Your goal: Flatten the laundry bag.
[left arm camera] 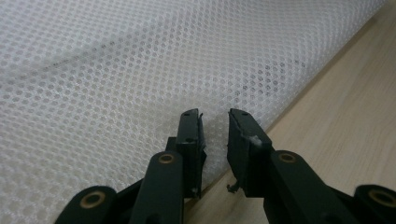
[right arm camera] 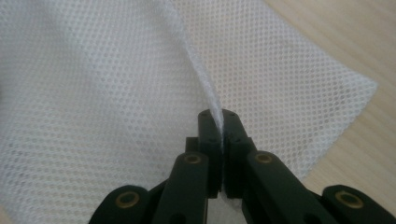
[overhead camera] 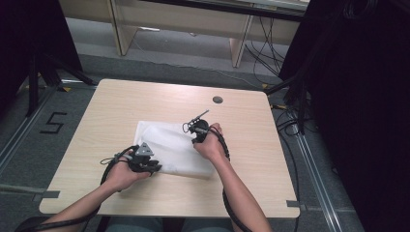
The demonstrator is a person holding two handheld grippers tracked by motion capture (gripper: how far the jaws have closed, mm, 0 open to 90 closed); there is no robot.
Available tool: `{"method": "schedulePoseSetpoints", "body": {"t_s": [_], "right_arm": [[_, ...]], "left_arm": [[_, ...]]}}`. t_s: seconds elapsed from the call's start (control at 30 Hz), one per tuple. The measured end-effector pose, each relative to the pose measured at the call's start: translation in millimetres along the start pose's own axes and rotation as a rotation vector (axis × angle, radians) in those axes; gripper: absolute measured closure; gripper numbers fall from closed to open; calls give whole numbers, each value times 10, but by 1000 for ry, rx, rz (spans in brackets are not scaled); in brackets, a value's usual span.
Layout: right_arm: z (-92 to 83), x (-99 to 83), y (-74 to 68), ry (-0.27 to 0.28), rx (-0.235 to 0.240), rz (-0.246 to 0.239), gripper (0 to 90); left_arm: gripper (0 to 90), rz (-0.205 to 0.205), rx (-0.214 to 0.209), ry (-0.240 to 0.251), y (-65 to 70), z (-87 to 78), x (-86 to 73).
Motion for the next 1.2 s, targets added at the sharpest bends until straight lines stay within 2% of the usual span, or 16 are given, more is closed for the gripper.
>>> {"method": "schedulePoseSetpoints", "body": {"t_s": [0.03, 0.23, 0.3, 0.37, 0.47, 0.57, 0.63, 0.8, 0.83, 0.93, 1.0, 1.03, 1.07, 1.13, 1.17, 1.2], "right_arm": [[-35, 10, -5, 11, -13, -21, 895], [-193, 57, -97, 45, -12, -30, 895], [-262, 81, -125, 63, -14, -28, 894], [-298, 92, -123, 77, -12, -29, 894], [-328, 104, -122, 86, -24, -31, 894], [-352, 111, -136, 94, -20, -37, 893], [-369, 109, -159, 101, -13, -37, 893], [-423, 101, -208, 116, 9, -38, 892], [-456, 97, -252, 122, 32, -25, 892], [-512, 96, -300, 131, 37, -39, 892], [-551, 92, -337, 141, 28, -41, 892], [-561, 89, -356, 147, 34, -52, 892], [-583, 73, -340, 127, 5, -89, 892], [-591, 70, -419, 153, 46, -69, 892], [-600, 65, -436, 157, 37, -59, 892], [-615, 58, -441, 155, 52, -89, 891]], "left_arm": [[737, -7, -8, 1, 5, -1, 2], [727, -24, 9, -3, -11, 28, 35], [717, -32, 11, 20, -2, 0, 72], [724, -36, -24, 59, 79, -49, 130], [748, -1, -46, 69, 210, -58, 165], [778, 34, -56, 38, 294, -20, 155], [796, 55, -47, 31, 295, 19, 159], [831, 46, -37, 5, 262, 73, 161], [833, 26, -27, -4, 255, 96, 165], [836, 34, -21, -5, 212, 124, 187], [836, 1, -12, 0, 199, 155, 194], [836, 1, -12, 0, 199, 155, 194], [836, -3, 0, 1, 182, 175, 197], [835, 0, 7, 6, 163, 187, 202], [835, -18, 3, 7, 164, 192, 202], [835, -14, 13, 3, 147, 190, 204]]}}
Point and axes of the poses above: each handheld gripper's, and its own axes: z roughly forward along the jaws, x roughly out of its top, y roughly to its right, the point moved 2 cm from there along z, roughly forward along the jaws, and after that the axes turned 13 degrees about x, right-handed, at the moved point
